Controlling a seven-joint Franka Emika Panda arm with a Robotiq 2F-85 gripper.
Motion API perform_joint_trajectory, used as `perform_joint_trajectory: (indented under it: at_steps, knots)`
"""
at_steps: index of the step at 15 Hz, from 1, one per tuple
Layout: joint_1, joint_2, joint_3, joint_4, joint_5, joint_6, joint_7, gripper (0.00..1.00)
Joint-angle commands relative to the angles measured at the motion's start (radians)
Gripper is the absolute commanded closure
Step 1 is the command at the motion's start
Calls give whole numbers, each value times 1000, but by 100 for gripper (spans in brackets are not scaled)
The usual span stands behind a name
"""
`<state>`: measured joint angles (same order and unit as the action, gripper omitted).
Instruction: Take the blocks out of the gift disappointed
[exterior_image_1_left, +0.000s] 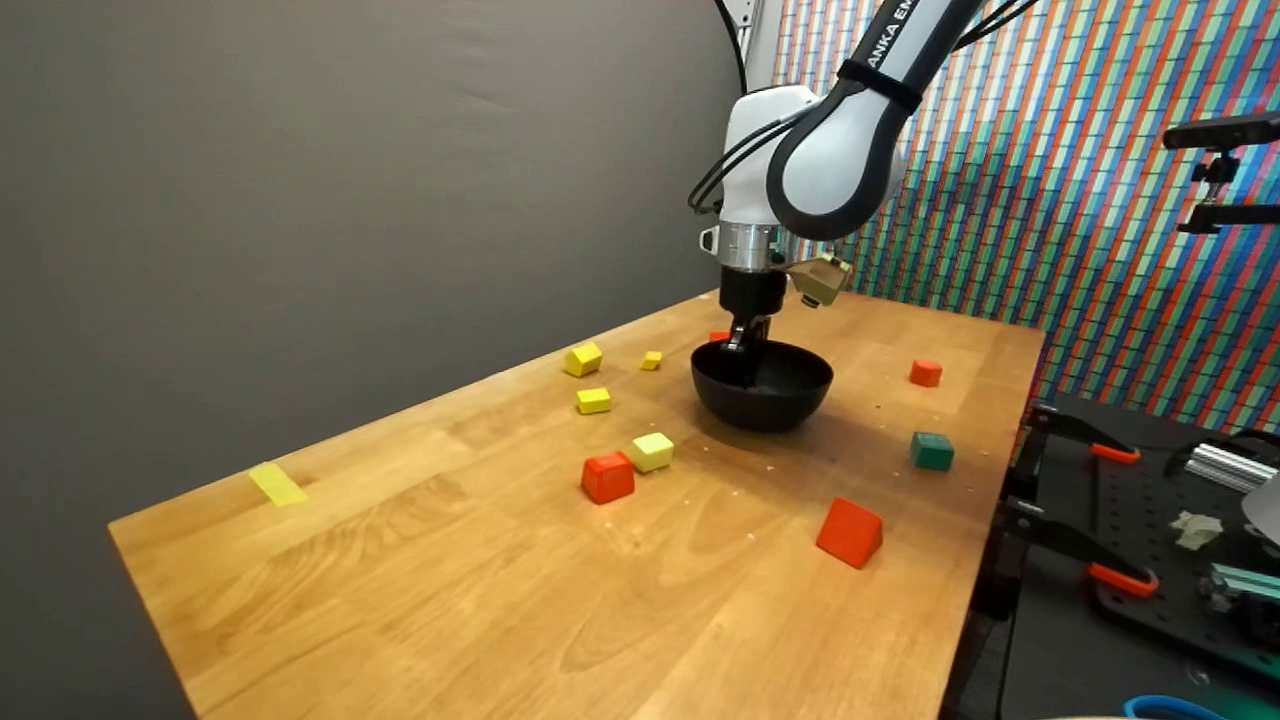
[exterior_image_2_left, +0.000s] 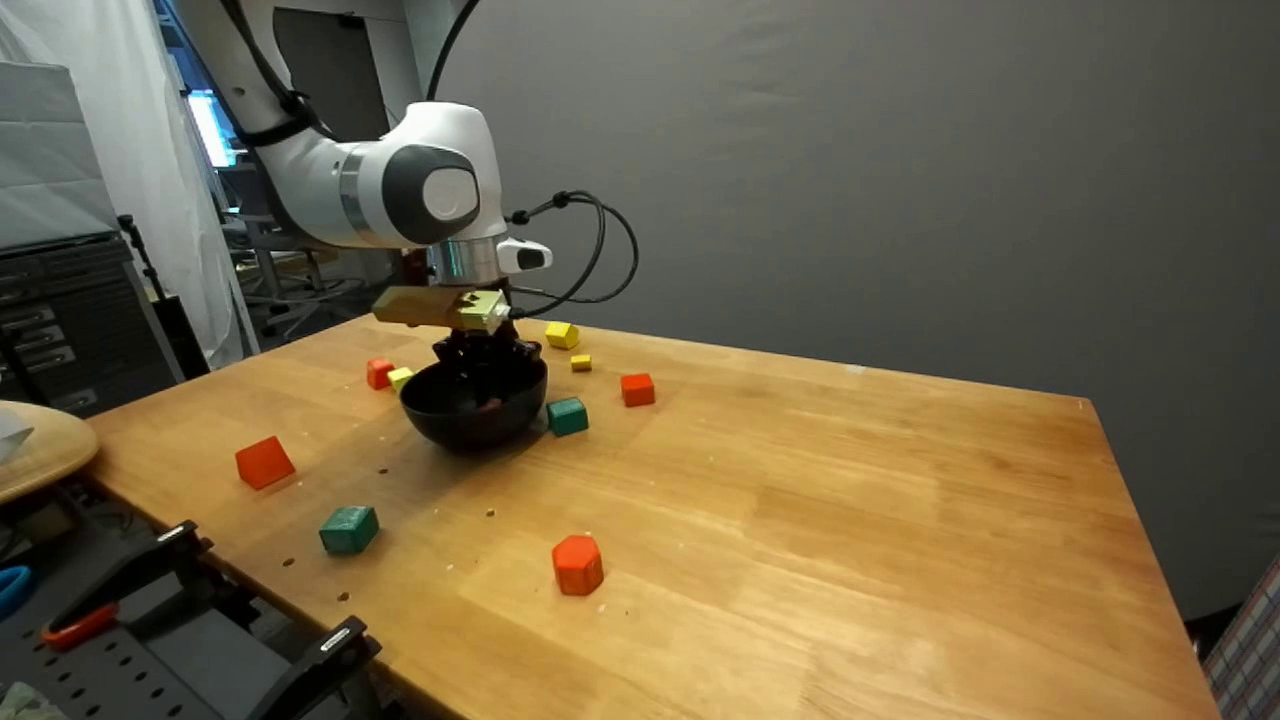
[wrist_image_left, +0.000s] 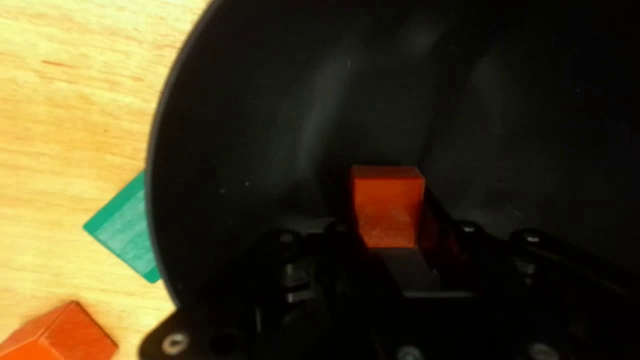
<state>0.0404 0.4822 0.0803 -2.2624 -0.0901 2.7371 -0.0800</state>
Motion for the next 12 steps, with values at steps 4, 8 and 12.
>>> perform_joint_trajectory:
  at_steps: [4,8,12]
  knots:
    - [-164,-306,125,-241,151,46,-249,86]
    - [-181,-478,0,-333,174,3,-274,86]
    - [-205,-418,-129,-337,180,-29,-371,86]
